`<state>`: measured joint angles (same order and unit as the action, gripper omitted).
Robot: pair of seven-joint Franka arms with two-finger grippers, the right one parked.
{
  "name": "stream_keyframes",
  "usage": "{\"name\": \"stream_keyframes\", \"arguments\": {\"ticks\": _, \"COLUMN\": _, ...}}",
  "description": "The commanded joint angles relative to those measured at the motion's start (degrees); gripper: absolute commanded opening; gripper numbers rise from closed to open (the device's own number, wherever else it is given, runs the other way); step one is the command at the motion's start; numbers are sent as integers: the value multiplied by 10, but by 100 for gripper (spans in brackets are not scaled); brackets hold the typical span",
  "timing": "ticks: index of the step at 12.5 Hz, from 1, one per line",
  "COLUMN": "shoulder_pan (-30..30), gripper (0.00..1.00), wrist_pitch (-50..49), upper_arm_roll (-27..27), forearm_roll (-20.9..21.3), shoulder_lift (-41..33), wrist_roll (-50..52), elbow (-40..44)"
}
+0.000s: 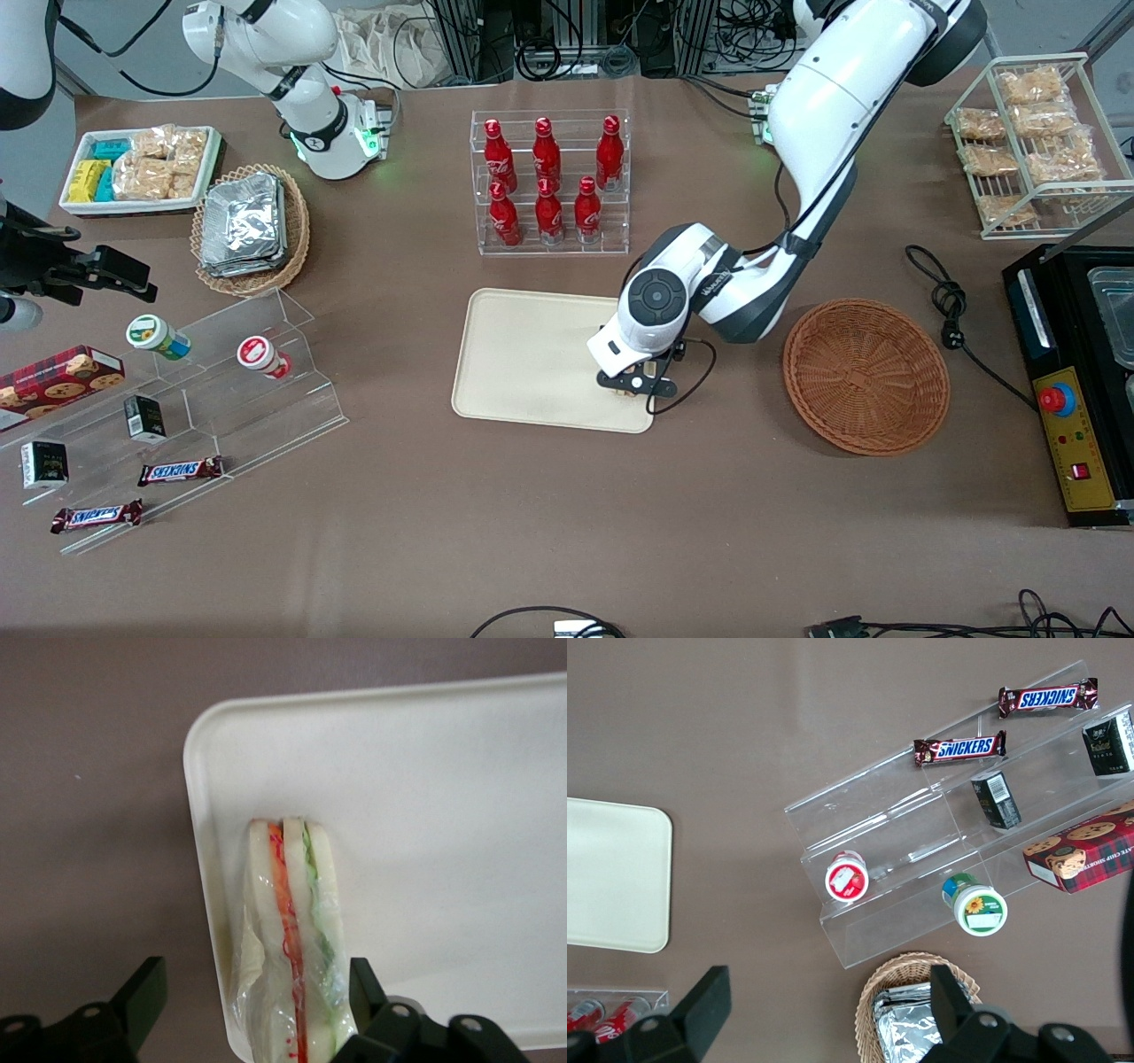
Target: Place sandwich from basket to tray
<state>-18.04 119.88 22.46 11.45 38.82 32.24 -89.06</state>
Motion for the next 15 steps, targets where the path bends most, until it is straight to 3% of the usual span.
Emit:
{"name": "stream_keyframes", "arguments": {"ticks": 1, "shoulder_pan": 14, "gripper": 100, "wrist_pitch": -59, "upper_arm_roll": 0, "forearm_roll": 0, "shoulder_lift": -19, "wrist_roll": 7, "elbow": 51}}
{"name": "stream_keyframes", "arguments": {"ticks": 8, "shoulder_pan": 84, "gripper": 100, "wrist_pitch": -266, "upper_arm_roll": -1, "forearm_roll": 10, "shoulder_lift": -180, "wrist_roll": -7, "elbow": 71}}
{"name": "stream_keyframes", "arguments": {"ticks": 11, "shoulder_pan": 126, "gripper": 100, "wrist_pitch": -375, "upper_arm_roll": -1, "forearm_roll": 10, "shoulder_lift": -250, "wrist_roll": -99, "elbow": 69}}
{"name": "stream_keyframes", "arguments": {"ticks": 15, "shoulder_pan": 197, "gripper": 100, "wrist_pitch": -402, "upper_arm_roll": 0, "forearm_roll": 0, "shoulder_lift": -291, "wrist_roll": -153, "elbow": 68}}
